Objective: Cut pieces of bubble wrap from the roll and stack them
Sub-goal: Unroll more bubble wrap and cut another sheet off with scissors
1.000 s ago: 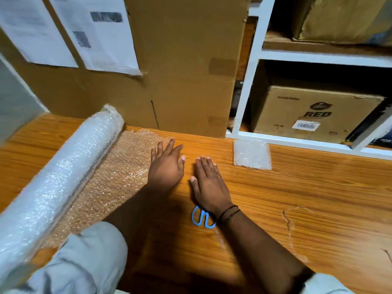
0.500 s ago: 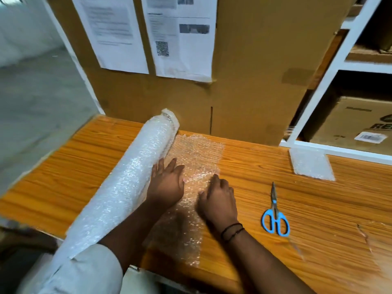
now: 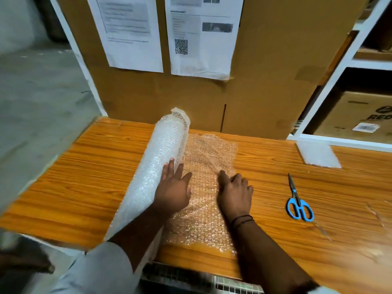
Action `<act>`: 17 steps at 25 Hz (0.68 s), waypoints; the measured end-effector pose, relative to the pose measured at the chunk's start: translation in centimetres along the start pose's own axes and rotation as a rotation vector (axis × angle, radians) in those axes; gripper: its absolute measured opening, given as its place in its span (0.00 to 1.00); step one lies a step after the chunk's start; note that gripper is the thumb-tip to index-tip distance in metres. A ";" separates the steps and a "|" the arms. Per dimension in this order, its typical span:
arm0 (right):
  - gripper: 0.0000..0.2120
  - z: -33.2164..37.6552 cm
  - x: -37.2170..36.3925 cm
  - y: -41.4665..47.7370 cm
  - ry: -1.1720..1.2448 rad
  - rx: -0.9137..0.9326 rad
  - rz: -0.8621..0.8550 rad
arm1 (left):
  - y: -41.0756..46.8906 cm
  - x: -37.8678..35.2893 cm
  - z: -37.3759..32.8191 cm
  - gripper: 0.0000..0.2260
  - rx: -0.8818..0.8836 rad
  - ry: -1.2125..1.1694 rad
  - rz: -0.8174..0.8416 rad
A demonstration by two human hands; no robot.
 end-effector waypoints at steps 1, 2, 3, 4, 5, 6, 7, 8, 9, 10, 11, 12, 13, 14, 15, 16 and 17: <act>0.22 -0.2 0.0 0.1 -0.013 -0.010 -0.001 | 0.1 0.0 0.0 0.26 -0.014 0.011 -0.001; 0.23 -0.5 0.1 0.2 -0.023 -0.020 -0.001 | 0.2 0.1 0.1 0.27 -0.023 0.023 -0.002; 0.24 -0.8 0.3 0.3 -0.034 -0.033 -0.005 | 0.3 0.3 0.2 0.27 -0.031 0.036 -0.002; 0.23 -1.4 0.4 0.4 -0.046 -0.045 -0.015 | 0.5 0.5 0.3 0.27 -0.039 0.048 -0.006; 0.22 -2.1 0.5 0.6 -0.057 -0.054 -0.027 | 0.7 0.7 0.5 0.27 -0.048 0.060 -0.013; 0.20 -2.9 0.6 0.8 -0.067 -0.060 -0.037 | 0.9 0.8 0.6 0.27 -0.059 0.068 -0.020; 0.19 -3.7 0.6 1.0 -0.076 -0.070 -0.048 | 1.0 1.0 0.8 0.27 -0.071 0.072 -0.028; 0.18 -4.5 0.7 1.0 -0.089 -0.085 -0.060 | 1.2 1.2 0.9 0.28 -0.085 0.071 -0.034; 0.18 -5.3 0.7 0.9 -0.106 -0.101 -0.067 | 1.4 1.4 1.0 0.29 -0.098 0.065 -0.038; 0.17 -6.0 0.7 0.8 -0.130 -0.119 -0.070 | 1.5 1.6 1.1 0.30 -0.109 0.055 -0.039; 0.17 -6.8 0.7 0.8 -0.157 -0.141 -0.074 | 1.8 1.8 1.1 0.30 -0.119 0.041 -0.037; 0.17 -7.4 0.9 0.7 -0.179 -0.153 -0.088 | 2.0 2.0 1.1 0.31 -0.127 0.029 -0.031; 0.17 -7.6 1.2 0.6 -0.191 -0.145 -0.114 | 2.1 2.2 1.2 0.31 -0.132 0.019 -0.022; 0.17 -7.4 1.6 0.5 -0.181 -0.113 -0.147 | 2.1 2.3 1.2 0.32 -0.135 0.012 -0.011; 0.18 -6.5 2.1 0.4 -0.143 -0.059 -0.177 | 2.1 2.4 1.2 0.32 -0.138 0.013 -0.002; 0.20 -5.2 2.7 0.1 -0.079 0.008 -0.181 | 2.1 2.4 1.2 0.32 -0.141 0.023 0.009; 0.22 -3.5 3.0 -0.3 -0.005 0.076 -0.146 | 2.1 2.4 1.2 0.32 -0.141 0.034 0.020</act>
Point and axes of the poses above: each hand's wrist, its own y-axis towards the middle knuckle, its own x-axis out of the back of the hand, z = x × y, the point moved 2 cm from there along y, towards the middle knuckle, and after that the axes turned 2 degrees about y, right-handed, at the moved point
